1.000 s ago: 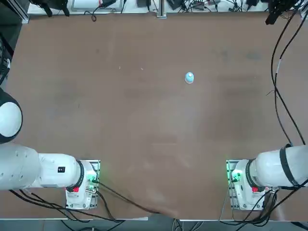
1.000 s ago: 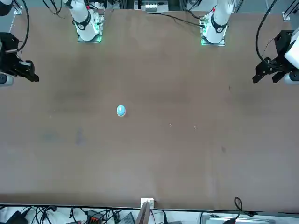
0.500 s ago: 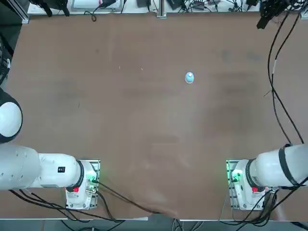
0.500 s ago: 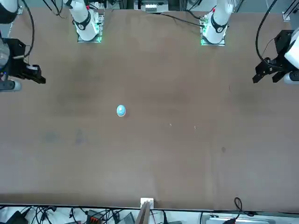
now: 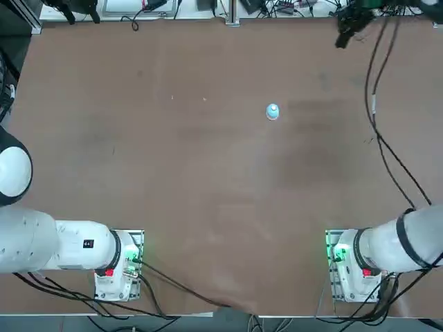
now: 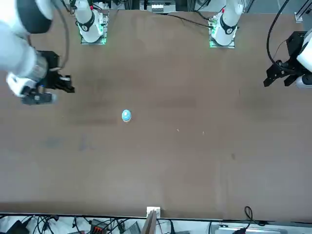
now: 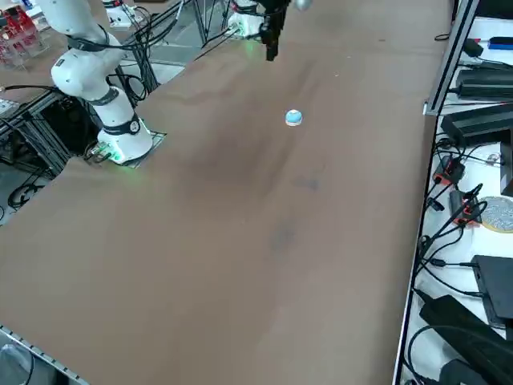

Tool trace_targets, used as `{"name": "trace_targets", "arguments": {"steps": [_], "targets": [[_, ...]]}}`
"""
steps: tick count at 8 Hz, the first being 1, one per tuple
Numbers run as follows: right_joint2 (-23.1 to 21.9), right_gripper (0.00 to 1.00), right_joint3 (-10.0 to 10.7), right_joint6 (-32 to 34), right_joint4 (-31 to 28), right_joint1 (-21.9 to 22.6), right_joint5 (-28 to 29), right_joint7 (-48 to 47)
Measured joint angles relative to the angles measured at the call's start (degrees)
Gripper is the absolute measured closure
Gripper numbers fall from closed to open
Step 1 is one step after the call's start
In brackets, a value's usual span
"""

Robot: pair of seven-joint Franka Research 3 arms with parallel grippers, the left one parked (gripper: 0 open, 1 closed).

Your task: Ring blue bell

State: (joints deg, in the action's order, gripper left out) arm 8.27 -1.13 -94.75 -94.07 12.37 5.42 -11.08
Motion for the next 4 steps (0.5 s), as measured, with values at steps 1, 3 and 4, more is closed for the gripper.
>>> {"name": "trace_targets", "arguments": {"steps": [1,3,4], "targets": [[2.3,0.99,0.0,-2.4,-0.1,3.1,0.0,-2.9],[7.1,0.99,-0.1,-7.7,-0.2,7.0,-0.1,-7.3],[9.2,0.99,-0.1,-10.4,-0.4,8.4,-0.2,-9.0]]}}
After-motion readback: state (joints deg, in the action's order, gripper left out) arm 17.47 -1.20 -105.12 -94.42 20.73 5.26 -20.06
